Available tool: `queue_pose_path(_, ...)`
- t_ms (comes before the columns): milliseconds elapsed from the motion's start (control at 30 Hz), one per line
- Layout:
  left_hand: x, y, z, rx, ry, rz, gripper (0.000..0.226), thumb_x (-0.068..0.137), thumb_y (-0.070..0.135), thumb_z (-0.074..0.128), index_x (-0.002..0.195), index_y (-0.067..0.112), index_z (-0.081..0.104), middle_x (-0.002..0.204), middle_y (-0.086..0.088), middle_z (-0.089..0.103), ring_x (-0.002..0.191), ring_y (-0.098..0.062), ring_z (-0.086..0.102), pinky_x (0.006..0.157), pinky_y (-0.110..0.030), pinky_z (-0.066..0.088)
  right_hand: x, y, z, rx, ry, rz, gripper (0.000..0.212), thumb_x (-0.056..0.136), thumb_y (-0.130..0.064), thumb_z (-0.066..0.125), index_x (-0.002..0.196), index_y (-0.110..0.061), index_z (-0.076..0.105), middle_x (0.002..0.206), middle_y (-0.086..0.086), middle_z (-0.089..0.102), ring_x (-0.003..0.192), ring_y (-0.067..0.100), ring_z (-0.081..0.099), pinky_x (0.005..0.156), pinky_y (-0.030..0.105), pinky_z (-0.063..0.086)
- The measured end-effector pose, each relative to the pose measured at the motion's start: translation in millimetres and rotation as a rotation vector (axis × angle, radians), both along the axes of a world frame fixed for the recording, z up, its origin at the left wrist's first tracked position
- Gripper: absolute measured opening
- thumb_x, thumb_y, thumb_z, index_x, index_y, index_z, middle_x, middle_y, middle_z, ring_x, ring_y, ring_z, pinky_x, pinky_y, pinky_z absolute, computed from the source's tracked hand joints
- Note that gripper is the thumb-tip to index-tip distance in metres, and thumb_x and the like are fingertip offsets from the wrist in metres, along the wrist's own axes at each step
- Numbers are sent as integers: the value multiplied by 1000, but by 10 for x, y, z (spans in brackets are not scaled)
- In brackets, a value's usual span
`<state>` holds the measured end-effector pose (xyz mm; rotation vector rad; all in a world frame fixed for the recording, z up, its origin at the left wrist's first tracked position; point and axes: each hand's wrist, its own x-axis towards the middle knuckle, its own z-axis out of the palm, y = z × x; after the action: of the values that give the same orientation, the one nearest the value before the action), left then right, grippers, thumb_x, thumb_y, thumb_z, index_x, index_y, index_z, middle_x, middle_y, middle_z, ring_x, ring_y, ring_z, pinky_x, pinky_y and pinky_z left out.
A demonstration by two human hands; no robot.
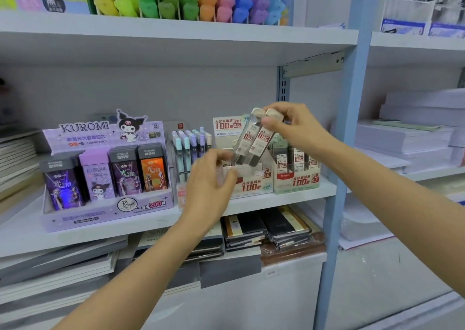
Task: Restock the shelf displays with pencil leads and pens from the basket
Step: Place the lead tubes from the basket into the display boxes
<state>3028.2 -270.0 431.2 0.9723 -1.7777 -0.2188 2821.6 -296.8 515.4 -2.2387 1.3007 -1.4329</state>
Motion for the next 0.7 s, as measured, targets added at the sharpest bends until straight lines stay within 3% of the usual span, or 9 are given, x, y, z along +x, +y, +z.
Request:
queue_pose_path(67, 70, -23, -24, -146, -270, 125, 33, 93, 22, 57, 125, 22, 54, 128, 8, 55, 128, -13, 39, 106, -33, 32, -12, -75, 105, -88, 7, -91, 14, 94, -23, 60, 102, -15, 68, 87, -5, 66, 74, -4, 56, 67, 9, 42)
queue_pose_path(133, 133, -49, -71, -160, -479, 187, 47, 93, 26, 56, 139, 22, 46, 145, 6, 44, 141, -16, 24, 115, -36, 16, -15, -152, 173, -141, 35, -155, 15, 94, -22, 61, 103, -13, 69, 86, -5, 65, 72, -4, 53, 61, 5, 38)
queue_pose_path(233, 185, -119, -155, -196, -720, 270, 58, 95, 33, 50, 149, 23, 31, 156, 6, 29, 147, -19, 13, 121, -40, 5, 29, -255, 174, -153, 149, -209, 17, 93, -22, 62, 105, -11, 69, 88, -1, 67, 76, 4, 58, 69, 20, 43)
queue_pose_path(300, 191, -146, -164, -226, -779, 301, 59, 94, 33, 51, 149, 23, 33, 155, 4, 31, 146, -20, 17, 120, -43, 7, 87, -336, 136, -129, 189, -226, 20, 93, -23, 62, 109, -12, 69, 93, 2, 69, 83, 13, 63, 74, 30, 49)
queue_pose_path(367, 189, -165, -156, -232, -794, 310, 57, 93, 31, 53, 147, 23, 37, 153, 2, 34, 146, -22, 21, 120, -45, 9, 161, -419, 87, -128, 204, -238, 22, 93, -24, 63, 111, -13, 68, 96, 3, 70, 85, 15, 64, 75, 32, 52)
queue_pose_path(467, 197, -188, -170, -246, -833, 328, 56, 92, 30, 53, 146, 24, 38, 154, 1, 33, 145, -22, 22, 120, -46, 9, 268, -538, 35, -141, 222, -247, 23, 94, -25, 62, 114, -15, 68, 95, 1, 70, 81, 12, 63, 68, 25, 50)
queue_pose_path(567, 222, -200, -173, -258, -848, 325, 58, 92, 29, 53, 147, 24, 36, 155, 0, 31, 144, -22, 23, 119, -46, 10, 330, -627, 2, -102, 258, -232, 25, 94, -27, 62, 115, -15, 67, 91, -3, 67, 72, 2, 58, 57, 13, 38)
queue_pose_path(700, 256, -211, -183, -271, -875, 323, 60, 94, 31, 49, 150, 25, 29, 158, 1, 23, 145, -20, 20, 119, -44, 5, 352, -703, 4, -35, 304, -200, 25, 94, -24, 61, 118, -14, 65, 102, 2, 70, 79, 8, 61, 59, 14, 40)
